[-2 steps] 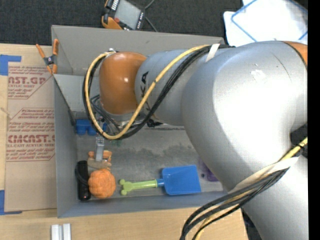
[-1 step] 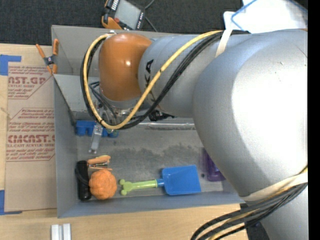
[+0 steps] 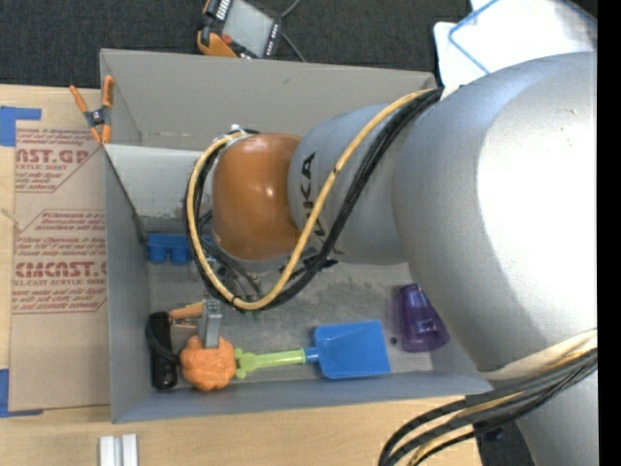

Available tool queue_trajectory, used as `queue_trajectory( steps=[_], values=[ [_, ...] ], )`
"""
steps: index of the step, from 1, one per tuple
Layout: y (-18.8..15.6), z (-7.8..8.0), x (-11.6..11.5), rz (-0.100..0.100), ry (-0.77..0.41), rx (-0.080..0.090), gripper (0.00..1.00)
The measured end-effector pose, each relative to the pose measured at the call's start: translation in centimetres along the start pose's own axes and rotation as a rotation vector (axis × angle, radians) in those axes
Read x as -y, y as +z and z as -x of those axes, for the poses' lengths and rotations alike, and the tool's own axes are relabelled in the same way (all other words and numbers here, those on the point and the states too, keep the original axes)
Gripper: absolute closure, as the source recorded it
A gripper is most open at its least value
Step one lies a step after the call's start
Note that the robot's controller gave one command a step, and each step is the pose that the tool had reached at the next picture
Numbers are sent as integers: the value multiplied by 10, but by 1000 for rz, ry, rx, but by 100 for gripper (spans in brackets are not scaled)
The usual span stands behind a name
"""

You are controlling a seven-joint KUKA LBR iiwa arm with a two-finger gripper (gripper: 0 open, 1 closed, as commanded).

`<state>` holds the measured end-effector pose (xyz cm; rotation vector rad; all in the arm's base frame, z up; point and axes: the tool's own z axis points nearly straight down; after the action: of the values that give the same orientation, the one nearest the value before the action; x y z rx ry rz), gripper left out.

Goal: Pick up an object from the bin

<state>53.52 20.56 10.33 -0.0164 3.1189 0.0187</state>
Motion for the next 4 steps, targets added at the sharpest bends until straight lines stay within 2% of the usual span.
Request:
queue_trajectory(
  steps=[1,2,4],
  values=[
    [30,54,-17,-9,316,-16,0],
    [32,26,1,4,170,8,100],
    [25,25,1,2,170,4,100]
  ],
)
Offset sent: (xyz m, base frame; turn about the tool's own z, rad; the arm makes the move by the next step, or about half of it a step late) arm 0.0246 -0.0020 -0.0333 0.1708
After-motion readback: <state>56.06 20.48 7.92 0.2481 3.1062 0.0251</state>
